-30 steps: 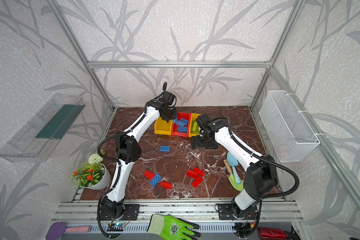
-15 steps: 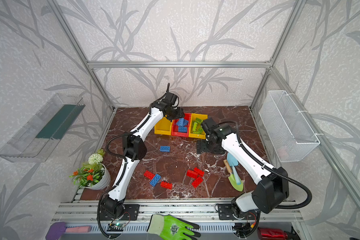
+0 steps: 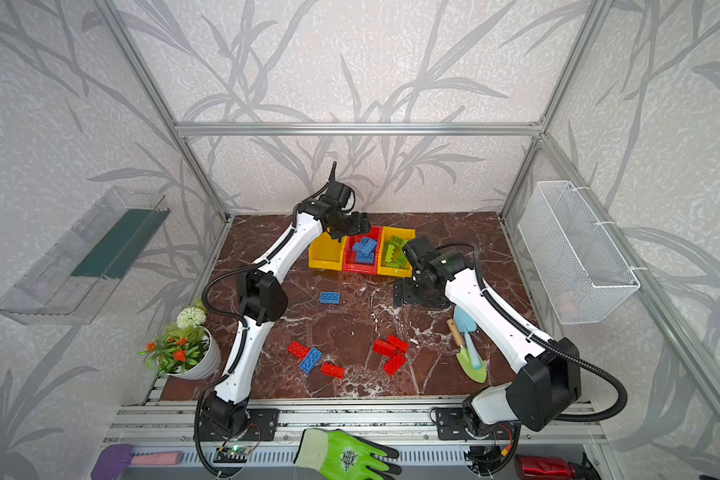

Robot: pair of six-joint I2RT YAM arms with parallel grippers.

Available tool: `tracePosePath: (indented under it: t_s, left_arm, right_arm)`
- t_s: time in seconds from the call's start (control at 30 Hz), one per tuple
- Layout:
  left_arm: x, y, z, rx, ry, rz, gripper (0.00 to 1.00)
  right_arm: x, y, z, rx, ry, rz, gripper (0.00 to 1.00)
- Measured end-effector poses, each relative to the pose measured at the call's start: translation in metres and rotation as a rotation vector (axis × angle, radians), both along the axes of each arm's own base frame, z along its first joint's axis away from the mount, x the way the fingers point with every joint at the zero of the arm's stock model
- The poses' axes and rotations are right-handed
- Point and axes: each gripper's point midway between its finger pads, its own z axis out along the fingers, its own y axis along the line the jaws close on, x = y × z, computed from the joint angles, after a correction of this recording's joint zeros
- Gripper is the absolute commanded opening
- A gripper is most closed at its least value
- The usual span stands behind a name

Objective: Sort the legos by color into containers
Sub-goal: 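Move the right gripper to a blue brick while the left gripper nears a red brick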

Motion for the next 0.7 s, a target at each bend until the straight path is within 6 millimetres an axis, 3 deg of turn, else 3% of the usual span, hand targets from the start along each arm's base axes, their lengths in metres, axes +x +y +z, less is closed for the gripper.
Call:
tracePosePath:
  t_s: [0.2, 0.4, 0.53, 0.7]
  left_arm:
    - [-0.033, 0.052, 0.023, 0.035, -0.004, 0.059, 0.92]
    - [-0.08, 0.133, 0.012, 0.077, 0.033, 0.192, 0.95]
    - [-0.117, 0.185, 0.0, 0.133, 0.065, 0.317, 0.99]
    - [-0.163, 0.217, -0.002, 0.182, 0.062, 0.394, 0.99]
  right_arm:
    - [0.014, 0.016, -0.008, 0.004, 0.012, 0.037, 0.99]
    - [0.031, 0.049, -0.013, 0.017, 0.018, 0.121, 0.99]
    - [0.043, 0.08, -0.02, 0.025, 0.028, 0.193, 0.99]
    - [0.056, 0.129, -0.036, 0.032, 0.057, 0.294, 0.99]
